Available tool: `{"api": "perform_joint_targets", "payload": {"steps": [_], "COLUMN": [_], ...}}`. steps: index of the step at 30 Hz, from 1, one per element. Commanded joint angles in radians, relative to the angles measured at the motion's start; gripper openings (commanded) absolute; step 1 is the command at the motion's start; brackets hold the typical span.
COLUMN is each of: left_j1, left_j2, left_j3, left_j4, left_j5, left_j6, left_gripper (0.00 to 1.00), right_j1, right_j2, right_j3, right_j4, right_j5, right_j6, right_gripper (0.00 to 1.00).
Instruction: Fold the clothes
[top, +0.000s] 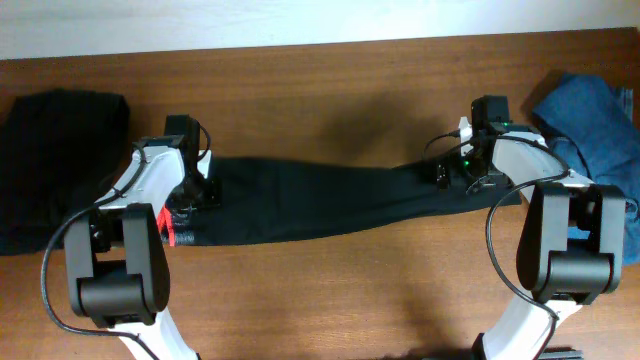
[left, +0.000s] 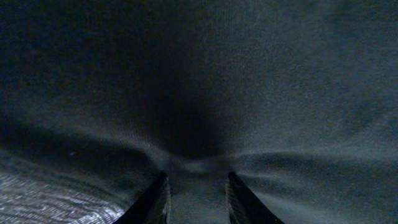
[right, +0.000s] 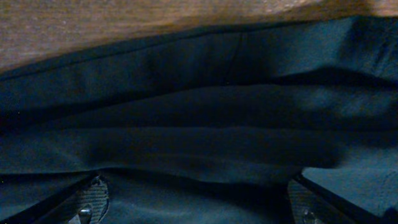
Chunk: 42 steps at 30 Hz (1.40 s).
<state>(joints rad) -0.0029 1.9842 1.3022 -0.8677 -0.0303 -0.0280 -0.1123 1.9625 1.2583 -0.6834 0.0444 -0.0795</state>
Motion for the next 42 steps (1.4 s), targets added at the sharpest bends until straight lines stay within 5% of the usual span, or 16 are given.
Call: {"api": "perform_joint_targets", "payload": {"steps": [1,6,18,25,30,42], "left_j1": [0.015,0.017,0.017,0.02,0.021,0.082], "left_j2": [-0.014,-0.014,-0.084,-0.15,-0.154,-0.154], "left_j3": [-0.007,-0.003,0.177,0.225,0.225,0.225], "left_j4": [0.009,0.016,-0.048,-0.095,-0.119,-0.159], "left_j5": [-0.043,-0.045,0.002,-0.003,-0.003,0.013], "left_j6": [-0.013,-0.012,-0.013,-0.013,-0.013,-0.014], "left_gripper": [0.3,0.3,0.59,0.79,0.84,0.92], "right_j1": [-0.008,-0.007,-0.078,-0.259,-0.309,-0.292], "right_j2": [0.01,0.007,-0.095,-0.092,-0.091,-0.024], "right_j3": [-0.022,0.014,0.317,0.277,0.194,-0.037], "right_j4": [0.032,0.048,-0.317,-0.377,-0.3,0.023], "right_j5": [0.092,0.092,0.071,-0.218,-0.402,-0.404], "right_j6": [0.005,0.005,0.087,0.108,-0.051,-0.179], "right_gripper": [0.98,0.99,0.96,0.98,0.98,0.98]}}
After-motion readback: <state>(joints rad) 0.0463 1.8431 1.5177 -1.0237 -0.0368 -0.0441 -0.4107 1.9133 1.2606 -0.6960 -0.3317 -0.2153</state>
